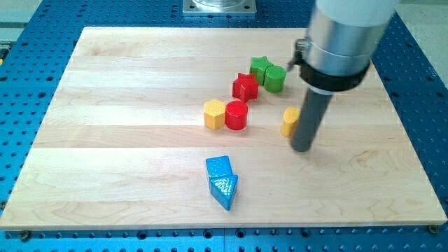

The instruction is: Slide the green star to the top right side of the green circle

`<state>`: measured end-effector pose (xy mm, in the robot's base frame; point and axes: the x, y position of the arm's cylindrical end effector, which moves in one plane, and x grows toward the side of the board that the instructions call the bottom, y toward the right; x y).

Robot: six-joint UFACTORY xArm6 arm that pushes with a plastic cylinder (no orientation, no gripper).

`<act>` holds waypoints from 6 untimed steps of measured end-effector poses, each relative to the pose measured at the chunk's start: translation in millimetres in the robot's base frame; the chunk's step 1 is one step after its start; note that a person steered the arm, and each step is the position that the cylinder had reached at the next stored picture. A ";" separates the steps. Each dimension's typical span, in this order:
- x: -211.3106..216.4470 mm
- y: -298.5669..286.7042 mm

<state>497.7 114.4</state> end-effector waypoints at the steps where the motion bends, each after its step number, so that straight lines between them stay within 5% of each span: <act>1: -13.9 -29.0; 6: -186.9 -61.8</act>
